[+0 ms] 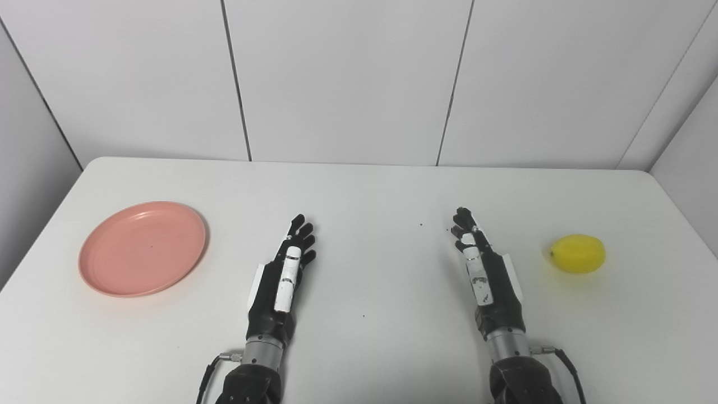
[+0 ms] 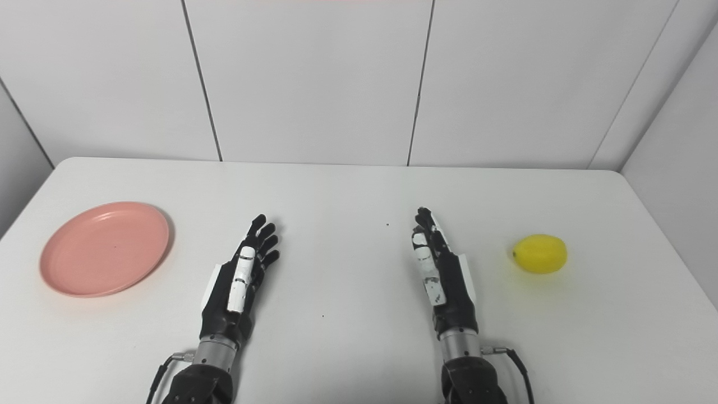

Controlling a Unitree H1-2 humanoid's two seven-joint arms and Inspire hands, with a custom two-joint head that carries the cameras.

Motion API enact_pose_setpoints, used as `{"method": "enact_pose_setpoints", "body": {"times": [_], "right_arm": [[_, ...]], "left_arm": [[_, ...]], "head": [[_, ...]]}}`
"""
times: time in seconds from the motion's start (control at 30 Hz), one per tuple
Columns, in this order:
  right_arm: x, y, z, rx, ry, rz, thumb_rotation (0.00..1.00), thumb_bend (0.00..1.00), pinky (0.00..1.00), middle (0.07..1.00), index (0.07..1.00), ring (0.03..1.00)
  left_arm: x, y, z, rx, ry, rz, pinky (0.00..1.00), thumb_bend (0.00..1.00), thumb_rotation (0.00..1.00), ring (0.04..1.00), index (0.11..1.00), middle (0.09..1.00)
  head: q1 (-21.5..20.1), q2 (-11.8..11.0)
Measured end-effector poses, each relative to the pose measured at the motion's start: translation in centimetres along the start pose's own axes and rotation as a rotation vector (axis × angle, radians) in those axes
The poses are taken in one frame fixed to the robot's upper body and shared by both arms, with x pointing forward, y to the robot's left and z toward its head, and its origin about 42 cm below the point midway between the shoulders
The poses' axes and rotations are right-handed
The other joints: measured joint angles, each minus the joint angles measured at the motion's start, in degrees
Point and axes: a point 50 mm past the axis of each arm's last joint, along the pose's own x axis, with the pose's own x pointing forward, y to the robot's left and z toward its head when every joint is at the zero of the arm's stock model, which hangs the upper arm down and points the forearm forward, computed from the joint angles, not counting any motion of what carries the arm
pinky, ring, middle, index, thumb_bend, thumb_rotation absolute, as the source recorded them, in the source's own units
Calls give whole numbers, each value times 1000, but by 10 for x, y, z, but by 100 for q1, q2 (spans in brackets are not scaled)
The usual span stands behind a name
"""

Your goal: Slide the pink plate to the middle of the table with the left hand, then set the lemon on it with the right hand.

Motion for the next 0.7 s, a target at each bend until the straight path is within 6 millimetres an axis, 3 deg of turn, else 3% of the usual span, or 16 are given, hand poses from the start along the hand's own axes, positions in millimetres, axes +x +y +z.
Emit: {"method": "enact_pose_setpoints", "body": {"times": [0.7], "right_arm": [[-8,0,1,8,-3,-6,1000,663,932,917,910,914]], "left_arm": [[7,0,0,22,-9,15,900,501,1000,932,927,937]], "head": [[70,-62]]}}
